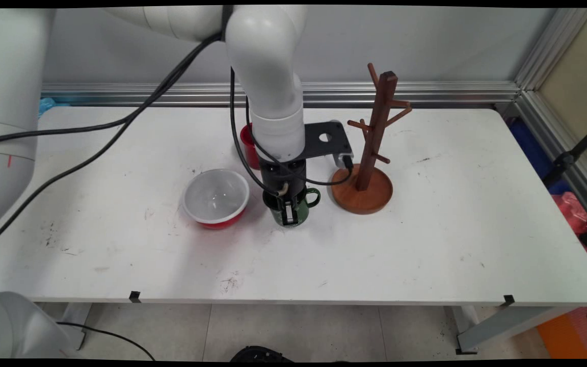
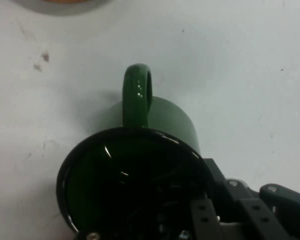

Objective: Place the picked object on the table

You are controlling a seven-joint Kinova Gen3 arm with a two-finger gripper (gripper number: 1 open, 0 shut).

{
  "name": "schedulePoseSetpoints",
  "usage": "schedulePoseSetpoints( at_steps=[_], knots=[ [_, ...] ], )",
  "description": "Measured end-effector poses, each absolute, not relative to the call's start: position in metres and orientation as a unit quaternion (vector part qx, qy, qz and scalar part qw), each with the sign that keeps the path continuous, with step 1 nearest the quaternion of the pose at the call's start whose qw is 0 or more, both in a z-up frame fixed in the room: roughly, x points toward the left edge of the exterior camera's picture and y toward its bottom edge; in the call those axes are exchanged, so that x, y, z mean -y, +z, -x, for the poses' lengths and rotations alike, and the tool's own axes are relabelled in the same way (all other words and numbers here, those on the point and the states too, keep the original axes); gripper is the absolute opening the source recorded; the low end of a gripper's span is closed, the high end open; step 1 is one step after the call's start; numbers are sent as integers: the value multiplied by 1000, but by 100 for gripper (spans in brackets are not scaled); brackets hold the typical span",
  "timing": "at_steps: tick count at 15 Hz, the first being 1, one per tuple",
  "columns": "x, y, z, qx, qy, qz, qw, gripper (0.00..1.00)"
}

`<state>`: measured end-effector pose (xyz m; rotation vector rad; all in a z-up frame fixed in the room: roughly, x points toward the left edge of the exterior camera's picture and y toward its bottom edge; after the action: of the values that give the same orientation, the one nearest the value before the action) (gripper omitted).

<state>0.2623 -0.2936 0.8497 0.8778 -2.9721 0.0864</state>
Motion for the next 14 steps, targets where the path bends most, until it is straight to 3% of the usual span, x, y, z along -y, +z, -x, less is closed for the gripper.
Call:
schedulePoseSetpoints(
  at_steps=[14],
  knots=[
    [282, 834, -259, 964, 13, -265, -7, 0]
  ],
)
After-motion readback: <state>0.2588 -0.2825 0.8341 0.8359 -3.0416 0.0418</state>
